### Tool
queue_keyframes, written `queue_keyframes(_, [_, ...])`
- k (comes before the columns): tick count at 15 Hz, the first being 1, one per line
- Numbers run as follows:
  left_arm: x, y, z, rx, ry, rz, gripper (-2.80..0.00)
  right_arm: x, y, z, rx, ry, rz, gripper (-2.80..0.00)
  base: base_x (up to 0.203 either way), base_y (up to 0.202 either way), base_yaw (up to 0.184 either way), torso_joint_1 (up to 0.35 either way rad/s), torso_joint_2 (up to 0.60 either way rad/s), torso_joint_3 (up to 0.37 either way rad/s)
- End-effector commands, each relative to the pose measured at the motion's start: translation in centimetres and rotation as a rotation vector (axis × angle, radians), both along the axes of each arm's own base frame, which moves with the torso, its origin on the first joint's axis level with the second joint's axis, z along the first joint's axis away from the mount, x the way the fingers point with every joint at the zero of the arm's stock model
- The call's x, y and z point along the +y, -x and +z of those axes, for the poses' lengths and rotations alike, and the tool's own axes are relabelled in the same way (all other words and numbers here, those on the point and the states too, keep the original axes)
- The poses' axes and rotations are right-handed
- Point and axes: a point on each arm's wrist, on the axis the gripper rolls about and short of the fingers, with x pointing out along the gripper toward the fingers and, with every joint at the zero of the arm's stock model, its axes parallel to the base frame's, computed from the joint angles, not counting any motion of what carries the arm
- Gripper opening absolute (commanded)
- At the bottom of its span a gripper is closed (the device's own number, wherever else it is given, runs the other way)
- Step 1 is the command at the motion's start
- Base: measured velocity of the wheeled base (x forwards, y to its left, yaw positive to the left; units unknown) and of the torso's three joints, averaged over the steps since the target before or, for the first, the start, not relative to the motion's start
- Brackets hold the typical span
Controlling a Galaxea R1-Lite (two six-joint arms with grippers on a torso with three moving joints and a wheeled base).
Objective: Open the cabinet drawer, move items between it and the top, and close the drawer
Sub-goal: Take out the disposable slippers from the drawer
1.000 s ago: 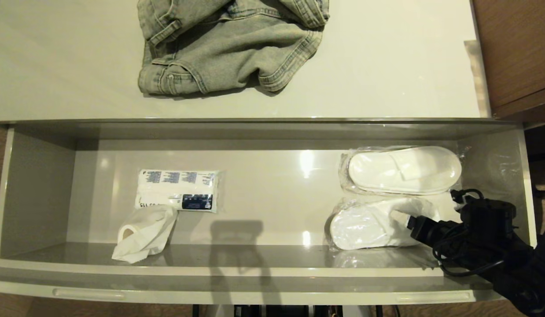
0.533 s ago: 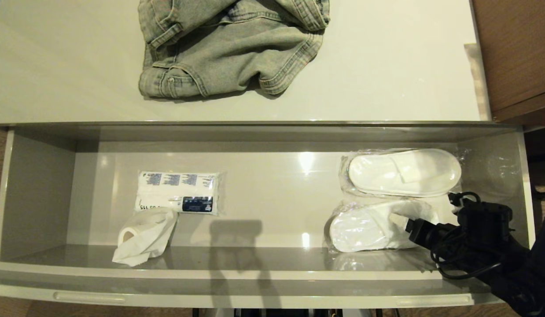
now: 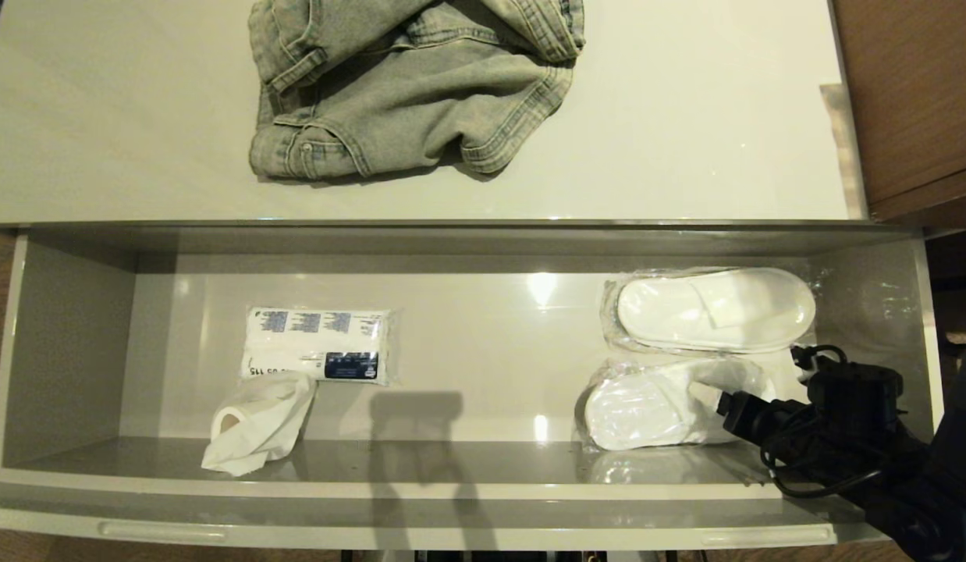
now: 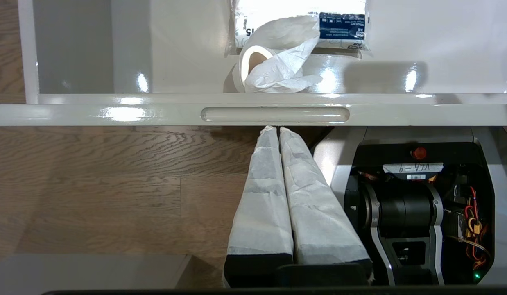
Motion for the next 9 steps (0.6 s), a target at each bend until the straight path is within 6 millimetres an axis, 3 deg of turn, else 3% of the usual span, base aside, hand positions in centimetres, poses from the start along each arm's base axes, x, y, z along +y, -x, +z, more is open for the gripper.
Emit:
queue_keyframes(1, [0.0,0.0,0.0,0.0,0.0,0.0,-2.8,-0.4,-0.4,-1.3,0.04,0.008,-0.012,0.0,0.0,0.0,0.0,0.0,0.0,0.0])
queue_keyframes(4, [0.0,0.0,0.0,0.0,0.0,0.0,-2.8,-0.6,-1.0,-0.4,0.041,0.047,0.007,0.0,0.0,0.0,0.0,0.0,0.0,0.0])
queue_keyframes(6, [0.0,0.0,0.0,0.001,0.0,0.0,-2.8,-1.4,-1.5,2.1,0.053,0.108,0.023,0.0,0.0,0.0,0.0,0.0,0.0,0.0])
queue_keyframes(9, [0.0,0.0,0.0,0.001,0.0,0.0,-2.8,-3.1,-1.8,7.5,0.023,0.172,0.011,0.0,0.0,0.0,0.0,0.0,0.0,0.0])
